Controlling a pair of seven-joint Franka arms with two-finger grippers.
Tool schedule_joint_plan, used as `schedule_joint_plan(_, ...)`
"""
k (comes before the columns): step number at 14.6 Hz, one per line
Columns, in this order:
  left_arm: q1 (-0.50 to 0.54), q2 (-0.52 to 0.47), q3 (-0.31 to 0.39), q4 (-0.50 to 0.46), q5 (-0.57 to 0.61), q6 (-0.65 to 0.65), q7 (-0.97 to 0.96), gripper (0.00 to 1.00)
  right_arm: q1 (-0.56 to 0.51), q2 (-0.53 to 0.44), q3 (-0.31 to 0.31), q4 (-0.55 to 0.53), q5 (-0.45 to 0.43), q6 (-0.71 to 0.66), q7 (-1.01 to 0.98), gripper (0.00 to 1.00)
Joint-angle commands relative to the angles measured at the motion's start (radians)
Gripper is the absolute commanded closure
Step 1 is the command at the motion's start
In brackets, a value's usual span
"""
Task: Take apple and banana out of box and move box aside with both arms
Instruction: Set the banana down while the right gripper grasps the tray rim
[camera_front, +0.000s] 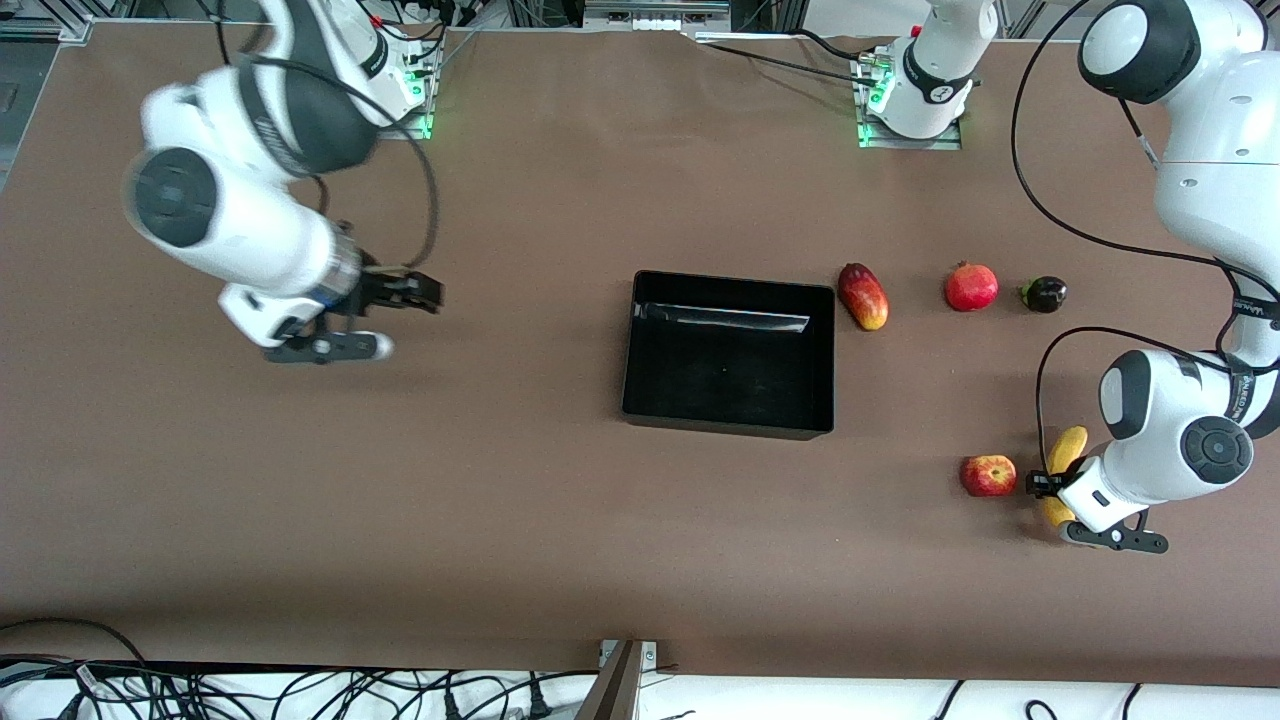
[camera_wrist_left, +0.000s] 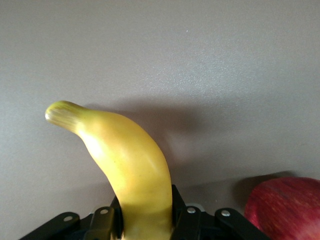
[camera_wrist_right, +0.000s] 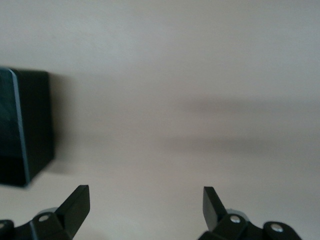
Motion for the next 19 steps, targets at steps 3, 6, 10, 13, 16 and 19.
schedule_joint_plan(3, -0.003, 0.025, 0.017, 0.025, 0.033, 0.045, 0.019, 0.32, 0.184, 0.162, -0.007, 0.020, 0.058, 0.245, 0.258, 0.00)
schedule_joint_plan(6, -0.003, 0.011, 0.017, 0.027, 0.032, 0.041, 0.016, 0.00, 0.289, 0.261, -0.007, 0.033, 0.053, 0.397, 0.394, 0.00)
schedule_joint_plan(10, -0.007, -0.067, 0.005, 0.037, 0.010, -0.123, 0.014, 0.00, 0.357, 0.354, -0.008, 0.051, 0.042, 0.492, 0.466, 0.03)
schedule_joint_plan(13, -0.019, -0.188, -0.009, 0.039, -0.094, -0.308, 0.017, 0.00, 0.380, 0.384, -0.010, 0.051, 0.038, 0.504, 0.468, 0.50)
schedule_joint_plan(16, -0.064, -0.335, -0.008, 0.027, -0.180, -0.479, 0.016, 0.00, 0.381, 0.385, -0.011, 0.048, -0.027, 0.501, 0.452, 1.00)
schedule_joint_plan(19, -0.119, -0.461, 0.018, 0.022, -0.293, -0.609, 0.005, 0.00, 0.375, 0.378, -0.013, 0.051, -0.036, 0.492, 0.445, 1.00)
